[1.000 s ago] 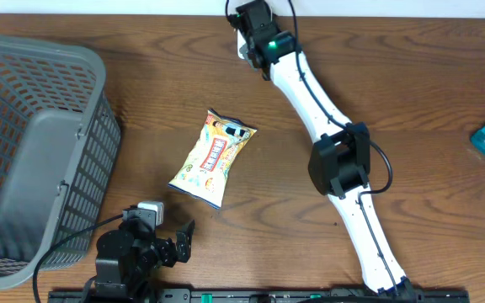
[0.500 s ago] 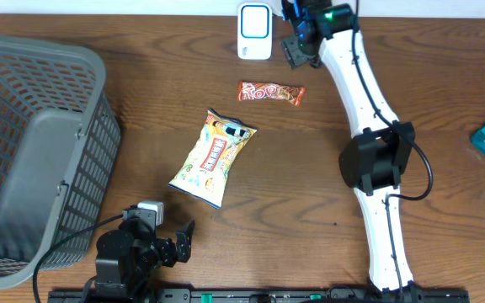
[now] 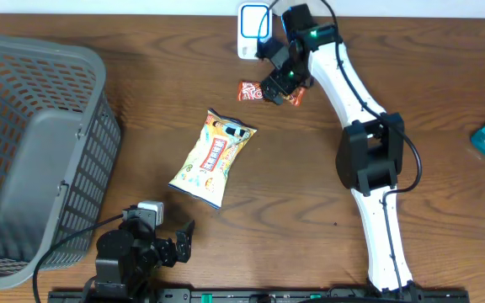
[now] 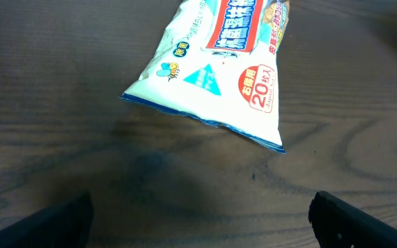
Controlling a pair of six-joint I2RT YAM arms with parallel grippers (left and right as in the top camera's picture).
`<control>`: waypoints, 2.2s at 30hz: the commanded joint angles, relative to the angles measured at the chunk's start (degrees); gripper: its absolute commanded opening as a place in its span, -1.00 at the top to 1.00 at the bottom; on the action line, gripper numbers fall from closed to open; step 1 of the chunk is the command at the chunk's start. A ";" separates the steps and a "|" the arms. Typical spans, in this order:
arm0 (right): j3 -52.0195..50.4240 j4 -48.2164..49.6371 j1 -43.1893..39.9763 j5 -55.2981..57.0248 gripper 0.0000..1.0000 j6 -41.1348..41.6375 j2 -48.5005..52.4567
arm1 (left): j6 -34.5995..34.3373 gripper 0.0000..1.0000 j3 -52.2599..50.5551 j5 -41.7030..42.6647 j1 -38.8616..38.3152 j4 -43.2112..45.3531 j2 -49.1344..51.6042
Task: Scan the item barcode
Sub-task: 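Carry the red candy bar to the right edge and release it, then move the right gripper back over the white wet-wipes packet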
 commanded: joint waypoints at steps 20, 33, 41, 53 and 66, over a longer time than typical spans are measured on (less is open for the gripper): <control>-5.60 -3.98 -14.58 34.51 0.98 29.31 -1.42 | 0.09 -1.00 -0.15 0.24 0.24 -2.54 -0.35; -5.60 -6.01 -34.93 43.15 0.98 45.29 -1.70 | 0.09 -0.99 -0.15 0.24 0.24 -2.54 -0.35; -5.55 -5.29 -39.71 38.16 -0.34 46.25 -6.21 | 0.09 -1.00 -0.15 0.24 0.24 -2.54 -0.35; -5.57 -7.82 -34.71 14.47 -0.98 59.87 -28.98 | 0.09 -0.99 -0.15 0.24 0.24 -2.54 -0.35; -10.21 -19.41 -8.22 -12.92 -0.98 71.65 -30.77 | 0.09 -1.00 -0.15 0.24 0.24 -2.54 -0.35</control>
